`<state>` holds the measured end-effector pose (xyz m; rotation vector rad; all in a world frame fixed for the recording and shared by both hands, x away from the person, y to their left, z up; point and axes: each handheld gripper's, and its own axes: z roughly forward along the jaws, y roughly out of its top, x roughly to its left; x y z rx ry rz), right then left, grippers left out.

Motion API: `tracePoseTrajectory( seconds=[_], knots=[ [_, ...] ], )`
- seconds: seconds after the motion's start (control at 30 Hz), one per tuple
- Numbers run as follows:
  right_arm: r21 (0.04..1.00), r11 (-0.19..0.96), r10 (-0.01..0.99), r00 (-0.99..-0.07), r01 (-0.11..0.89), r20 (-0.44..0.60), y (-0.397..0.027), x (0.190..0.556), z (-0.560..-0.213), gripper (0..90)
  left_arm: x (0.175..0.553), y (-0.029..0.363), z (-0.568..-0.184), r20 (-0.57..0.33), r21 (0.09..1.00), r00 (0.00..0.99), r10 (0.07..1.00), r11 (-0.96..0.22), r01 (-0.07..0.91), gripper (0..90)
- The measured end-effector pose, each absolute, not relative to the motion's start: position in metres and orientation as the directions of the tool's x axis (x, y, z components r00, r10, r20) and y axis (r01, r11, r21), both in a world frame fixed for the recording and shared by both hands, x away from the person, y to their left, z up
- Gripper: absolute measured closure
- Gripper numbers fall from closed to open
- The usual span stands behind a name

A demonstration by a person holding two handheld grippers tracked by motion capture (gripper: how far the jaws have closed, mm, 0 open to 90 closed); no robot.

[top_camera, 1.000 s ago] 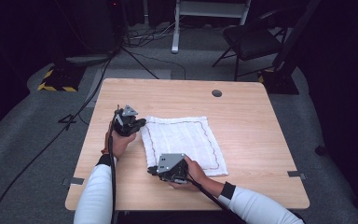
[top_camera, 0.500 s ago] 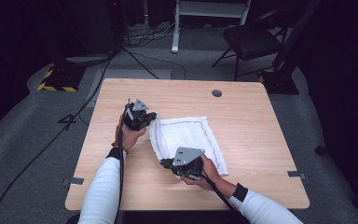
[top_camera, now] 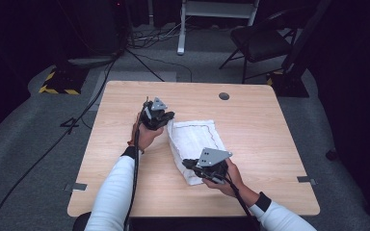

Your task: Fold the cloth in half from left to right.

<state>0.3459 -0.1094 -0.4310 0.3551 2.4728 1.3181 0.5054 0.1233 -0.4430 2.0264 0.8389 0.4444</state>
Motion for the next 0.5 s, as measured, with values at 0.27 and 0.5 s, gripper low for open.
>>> tracePoseTrajectory(
  seconds=[0.27,0.5],
  knots=[
    [0.835,0.54,0.412,-0.898,0.103,-0.156,-0.138,0.345,-0.429,86.9,0.513,0.095,-0.443,0.006,0.827,0.729,0.685,-0.413,0.381,88.0],
    [0.837,0.533,0.448,-0.88,0.122,-0.157,-0.163,0.345,-0.426,86.9,0.519,0.069,-0.441,0.022,0.821,0.746,0.666,-0.438,0.367,88.0]
  ],
)
